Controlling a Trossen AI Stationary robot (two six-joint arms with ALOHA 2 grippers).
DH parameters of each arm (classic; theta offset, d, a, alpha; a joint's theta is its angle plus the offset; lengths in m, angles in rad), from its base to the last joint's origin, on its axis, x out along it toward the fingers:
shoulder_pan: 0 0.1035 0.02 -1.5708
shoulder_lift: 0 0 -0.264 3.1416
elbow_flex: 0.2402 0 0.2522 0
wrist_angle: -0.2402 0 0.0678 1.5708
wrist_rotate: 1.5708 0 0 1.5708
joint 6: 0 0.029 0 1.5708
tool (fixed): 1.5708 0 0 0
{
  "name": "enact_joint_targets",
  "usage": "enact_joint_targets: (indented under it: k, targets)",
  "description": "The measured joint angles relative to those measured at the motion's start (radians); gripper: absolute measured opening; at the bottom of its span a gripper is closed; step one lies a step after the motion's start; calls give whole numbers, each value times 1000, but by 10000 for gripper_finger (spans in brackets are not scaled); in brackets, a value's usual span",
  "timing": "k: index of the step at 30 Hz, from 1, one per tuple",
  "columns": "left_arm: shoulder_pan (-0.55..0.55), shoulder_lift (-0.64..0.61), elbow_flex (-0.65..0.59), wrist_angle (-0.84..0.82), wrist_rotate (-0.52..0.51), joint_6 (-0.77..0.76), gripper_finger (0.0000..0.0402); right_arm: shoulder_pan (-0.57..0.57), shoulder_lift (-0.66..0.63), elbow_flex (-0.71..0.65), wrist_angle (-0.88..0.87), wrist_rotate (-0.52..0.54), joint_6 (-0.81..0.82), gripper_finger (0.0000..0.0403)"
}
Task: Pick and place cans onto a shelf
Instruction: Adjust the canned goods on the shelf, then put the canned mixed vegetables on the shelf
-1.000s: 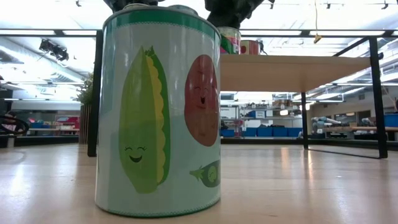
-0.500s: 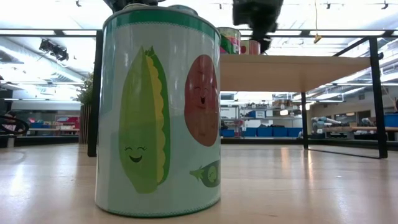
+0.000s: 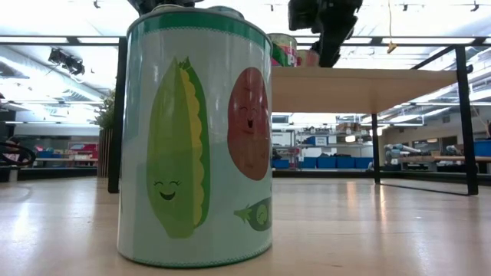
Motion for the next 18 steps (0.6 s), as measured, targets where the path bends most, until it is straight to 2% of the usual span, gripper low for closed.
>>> enact_joint_targets:
  k: [5,9,15,18]
  targets:
    - [0,0,0,0,0,0,204,6,0,-40,162,88,11,348]
    - [0,0,0,0,0,0,204,-8,6,-41,287,95,10,348]
    - [0,0,0,-22,0,0,204,-18,-9,-41,140,98,9,348]
    - [0,0,0,-28,0,0,204,-21,-25,-41,70,42,39,348]
